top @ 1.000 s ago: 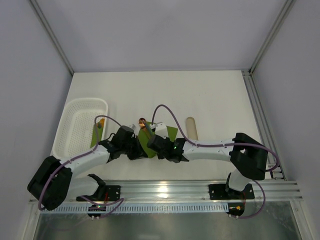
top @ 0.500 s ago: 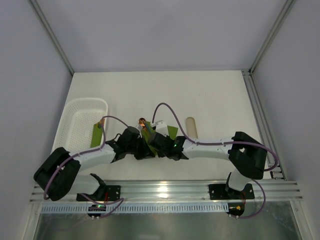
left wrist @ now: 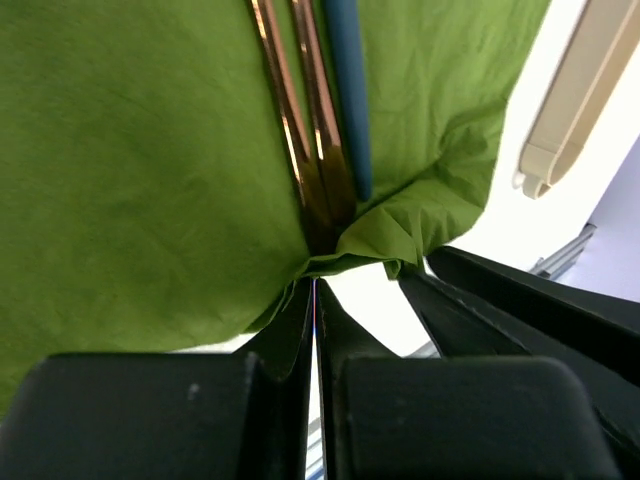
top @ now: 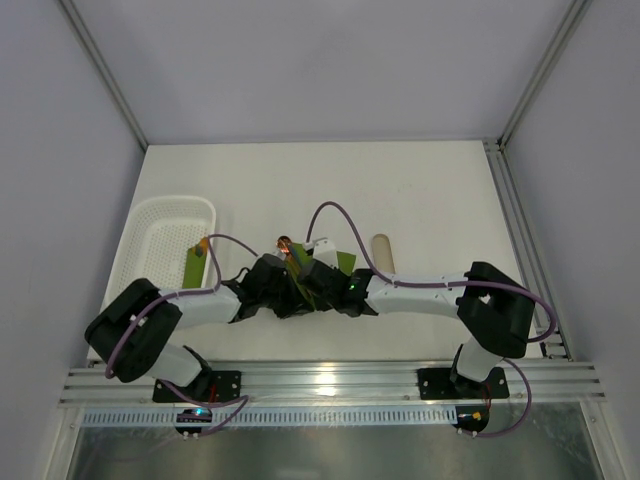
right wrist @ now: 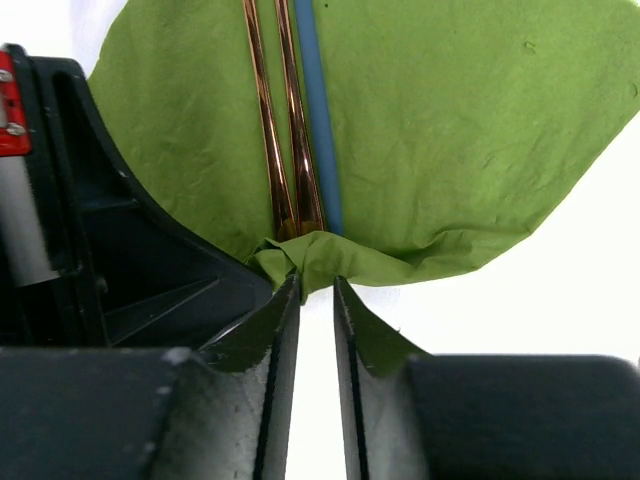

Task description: Place the utensils on the paper napkin and roll it up

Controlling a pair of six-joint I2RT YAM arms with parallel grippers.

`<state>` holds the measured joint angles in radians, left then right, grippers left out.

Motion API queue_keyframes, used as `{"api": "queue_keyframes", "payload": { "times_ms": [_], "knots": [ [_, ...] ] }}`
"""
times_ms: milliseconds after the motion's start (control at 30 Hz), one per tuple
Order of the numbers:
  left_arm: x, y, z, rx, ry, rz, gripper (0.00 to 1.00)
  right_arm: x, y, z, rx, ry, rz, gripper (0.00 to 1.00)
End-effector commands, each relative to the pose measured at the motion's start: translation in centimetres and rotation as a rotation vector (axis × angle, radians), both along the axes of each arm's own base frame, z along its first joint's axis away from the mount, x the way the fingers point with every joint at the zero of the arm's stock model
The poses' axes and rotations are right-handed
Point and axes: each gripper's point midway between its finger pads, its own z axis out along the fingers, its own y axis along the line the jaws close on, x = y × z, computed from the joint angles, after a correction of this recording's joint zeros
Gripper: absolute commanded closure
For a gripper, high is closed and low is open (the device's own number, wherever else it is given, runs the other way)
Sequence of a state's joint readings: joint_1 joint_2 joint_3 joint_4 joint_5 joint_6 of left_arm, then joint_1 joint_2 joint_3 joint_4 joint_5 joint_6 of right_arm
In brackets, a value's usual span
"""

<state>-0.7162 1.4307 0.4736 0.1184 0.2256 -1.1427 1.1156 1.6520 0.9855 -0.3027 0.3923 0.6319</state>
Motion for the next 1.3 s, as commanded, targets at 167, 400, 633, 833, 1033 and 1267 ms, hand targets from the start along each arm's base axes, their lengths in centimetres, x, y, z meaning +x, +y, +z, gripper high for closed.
{"api": "queue_keyframes", "payload": {
  "times_ms": [167, 400, 633, 833, 1033, 1267],
  "knots": [
    [1.5, -0.5, 0.3, 0.01, -0.031, 0.035, 1.0, 1.0, -0.1, 2.9, 0.075, -0.064, -0.005, 0.66],
    [1.7, -0.4, 0.4, 0.017, -0.037, 0.039, 1.0, 0.9, -1.3, 3.8, 0.148, -0.06, 0.025, 0.63],
    [1.6, -0.3, 0.5, 0.022, -0.037, 0.042, 1.0, 1.1, -1.7, 4.1, 0.201, -0.061, 0.076, 0.65],
    [1.7, -0.3, 0.6, 0.021, -0.041, 0.042, 1.0, 0.4, -0.1, 3.2, 0.242, -0.015, 0.155, 0.95],
    [1.6, -0.2, 0.7, 0.026, -0.04, 0.043, 1.0, 0.9, 0.9, 2.5, 0.268, 0.015, 0.163, 0.96],
    [1.6, -0.2, 0.8, 0.026, -0.04, 0.039, 1.0, 1.1, 0.9, 2.5, 0.265, 0.013, 0.156, 0.96]
  ]
}}
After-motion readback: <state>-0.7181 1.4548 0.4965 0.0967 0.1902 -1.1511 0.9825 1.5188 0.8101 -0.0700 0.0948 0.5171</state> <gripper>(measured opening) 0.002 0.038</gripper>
